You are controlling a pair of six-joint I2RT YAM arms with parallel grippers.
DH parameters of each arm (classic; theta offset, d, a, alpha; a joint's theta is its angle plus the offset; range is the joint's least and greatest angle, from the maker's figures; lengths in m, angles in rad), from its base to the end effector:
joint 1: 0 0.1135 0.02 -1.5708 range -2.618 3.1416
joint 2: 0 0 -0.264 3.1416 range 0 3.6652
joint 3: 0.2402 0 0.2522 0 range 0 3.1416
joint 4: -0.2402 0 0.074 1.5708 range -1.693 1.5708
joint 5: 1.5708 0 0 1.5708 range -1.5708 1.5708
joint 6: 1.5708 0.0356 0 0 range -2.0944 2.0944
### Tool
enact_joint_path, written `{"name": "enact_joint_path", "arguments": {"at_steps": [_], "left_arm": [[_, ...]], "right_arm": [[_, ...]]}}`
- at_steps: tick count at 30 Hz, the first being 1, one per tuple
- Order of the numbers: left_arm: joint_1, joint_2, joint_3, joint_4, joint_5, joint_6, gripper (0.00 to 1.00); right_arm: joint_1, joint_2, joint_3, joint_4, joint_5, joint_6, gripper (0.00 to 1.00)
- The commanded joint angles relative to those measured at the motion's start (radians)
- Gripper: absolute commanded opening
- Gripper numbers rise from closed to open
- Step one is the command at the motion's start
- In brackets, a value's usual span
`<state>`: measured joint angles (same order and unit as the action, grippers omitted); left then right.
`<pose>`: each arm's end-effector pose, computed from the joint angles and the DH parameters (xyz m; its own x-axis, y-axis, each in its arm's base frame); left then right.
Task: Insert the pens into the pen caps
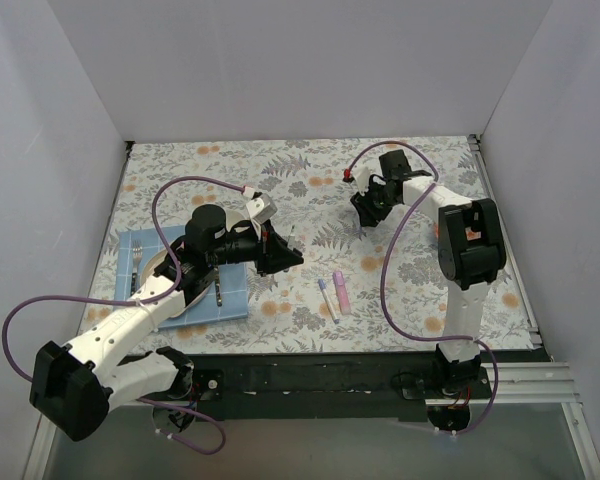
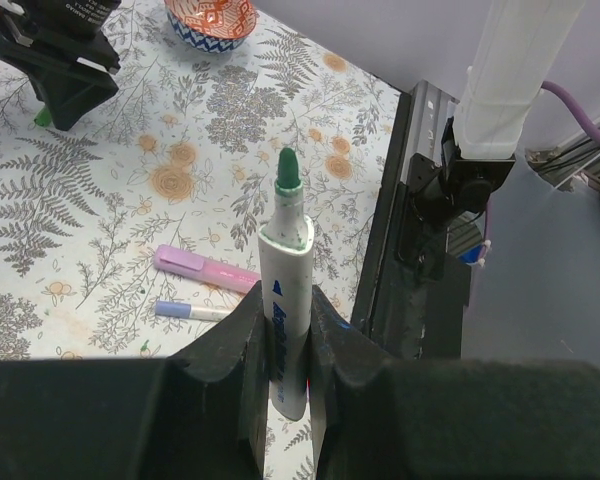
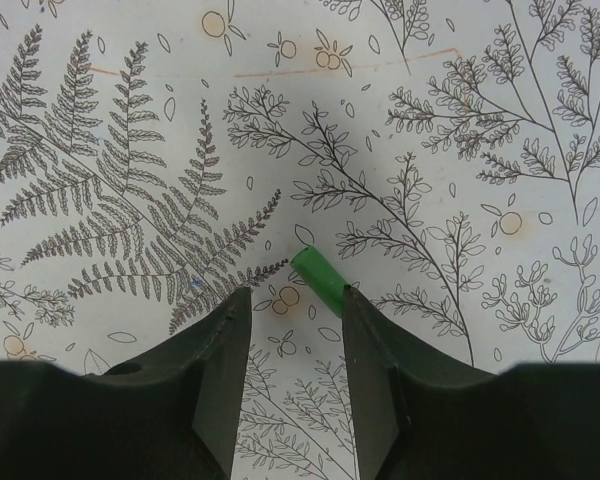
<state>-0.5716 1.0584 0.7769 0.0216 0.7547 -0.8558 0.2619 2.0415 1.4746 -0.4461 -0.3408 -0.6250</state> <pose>0.1879 -0.1499 0.3075 -0.8597 -0.1010 -0.5007 0.4602 0.2718 -0.8452 0.4176 0.1243 0.1766 -0.4218 -0.6840 -0.5952 -0.8160 0.5726 -0.0797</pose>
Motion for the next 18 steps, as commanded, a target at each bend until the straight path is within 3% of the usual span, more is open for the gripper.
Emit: {"name": "enact_joint_path", "arguments": {"at_steps": [1, 6, 18], "left_arm": [[0.003, -0.006, 0.001, 0.009, -0.008, 0.014, 0.0], [0.003, 0.002, -0.002, 0.011, -0.005, 0.011, 0.0], [0.003, -0.018, -0.001, 0.02, 0.009, 0.003, 0.0]], "right_arm": [[-0.004, 0.017, 0.012, 0.021, 0.0, -0.033, 0.47], [-0.003, 0.009, -0.017, 0.109, -0.006, -0.012, 0.45], [0.008, 0.008, -0.056, 0.09, 0.147, 0.05, 0.4]]}}
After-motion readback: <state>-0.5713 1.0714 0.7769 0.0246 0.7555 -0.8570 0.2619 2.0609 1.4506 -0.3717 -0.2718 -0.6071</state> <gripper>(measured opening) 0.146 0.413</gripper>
